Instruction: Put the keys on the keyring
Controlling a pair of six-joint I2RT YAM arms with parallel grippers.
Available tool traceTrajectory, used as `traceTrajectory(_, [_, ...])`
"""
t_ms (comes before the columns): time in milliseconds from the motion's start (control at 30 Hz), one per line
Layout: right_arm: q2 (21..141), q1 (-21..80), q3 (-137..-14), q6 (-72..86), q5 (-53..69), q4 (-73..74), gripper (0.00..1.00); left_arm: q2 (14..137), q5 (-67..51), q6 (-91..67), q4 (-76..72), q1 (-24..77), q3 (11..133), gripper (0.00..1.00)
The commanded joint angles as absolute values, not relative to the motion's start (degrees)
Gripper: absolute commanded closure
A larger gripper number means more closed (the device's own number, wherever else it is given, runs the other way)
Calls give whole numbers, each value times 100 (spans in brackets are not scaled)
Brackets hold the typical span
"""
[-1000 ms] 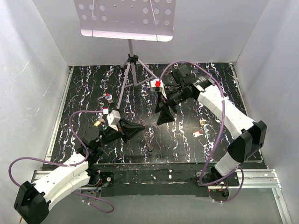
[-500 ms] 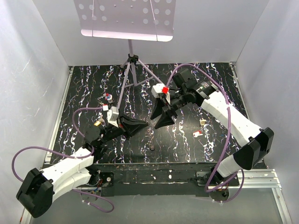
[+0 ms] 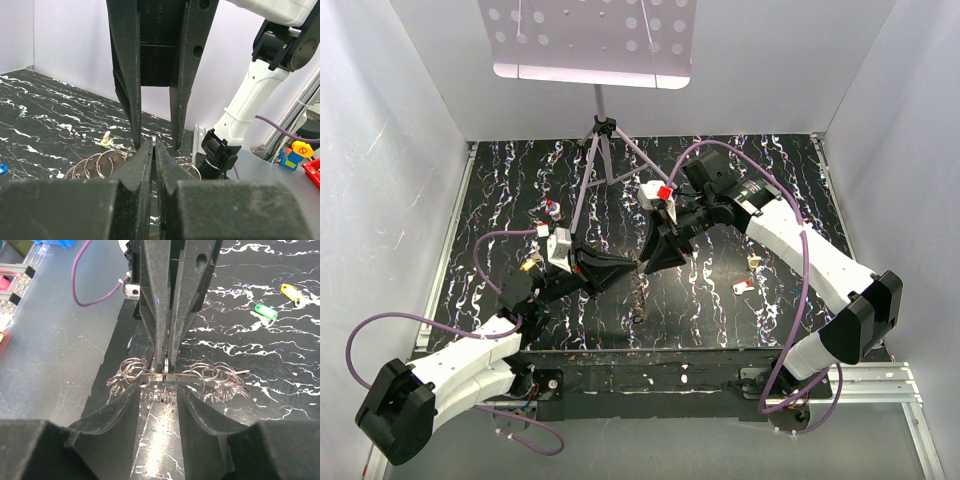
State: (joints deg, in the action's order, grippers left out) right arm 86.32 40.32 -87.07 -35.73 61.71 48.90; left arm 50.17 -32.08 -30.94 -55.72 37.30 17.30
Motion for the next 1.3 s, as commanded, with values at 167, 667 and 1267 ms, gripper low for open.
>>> traceTrajectory(167, [8604, 4140, -8692, -3393, 6363, 4650, 62, 4834, -2988, -3067, -5713, 3727, 1679, 100])
traceTrajectory(667, [8631, 4175, -8692, -3182, 6381, 4500, 69, 4737, -2892, -3023, -5537, 3726, 1626, 100])
traceTrajectory(1267, [8728, 4263, -8631, -3041, 6293, 4386, 82, 4649, -2821, -3015, -5476, 3718, 1635, 100])
